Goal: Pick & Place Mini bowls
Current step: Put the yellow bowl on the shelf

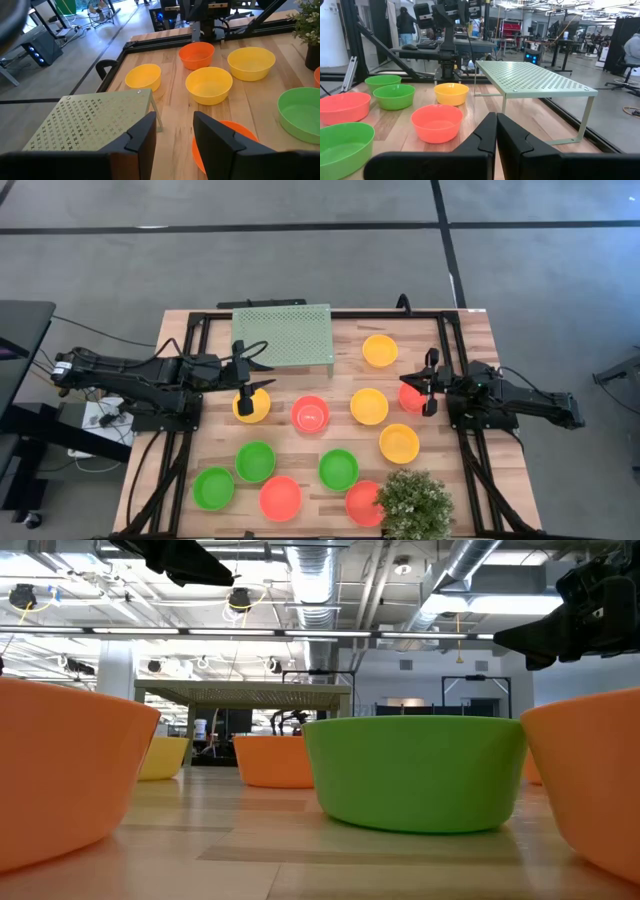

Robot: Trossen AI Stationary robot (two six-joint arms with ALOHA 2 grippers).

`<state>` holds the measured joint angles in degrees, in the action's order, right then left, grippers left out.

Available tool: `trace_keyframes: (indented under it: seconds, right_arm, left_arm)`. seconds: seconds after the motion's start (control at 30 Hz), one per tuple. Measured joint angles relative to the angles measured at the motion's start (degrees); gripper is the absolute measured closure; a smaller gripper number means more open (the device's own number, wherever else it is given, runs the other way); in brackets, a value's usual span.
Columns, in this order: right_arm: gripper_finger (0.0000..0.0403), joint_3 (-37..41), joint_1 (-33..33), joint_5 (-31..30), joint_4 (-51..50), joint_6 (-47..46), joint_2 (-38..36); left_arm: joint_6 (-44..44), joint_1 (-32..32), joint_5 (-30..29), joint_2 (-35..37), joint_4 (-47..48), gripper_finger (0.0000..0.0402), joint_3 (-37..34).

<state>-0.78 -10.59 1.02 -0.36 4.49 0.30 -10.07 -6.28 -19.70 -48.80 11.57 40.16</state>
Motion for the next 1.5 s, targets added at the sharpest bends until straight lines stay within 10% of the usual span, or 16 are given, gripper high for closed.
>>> trace_keyframes:
  seconds: [1.5]
  right_arm:
    - [0.0397, 0.0, -0.9, -3.9, 0.7, 0.0, 0.0]
  left_arm:
    - [13.6, -0.2, 8.0, 0.0, 0.1, 0.0276, -6.8]
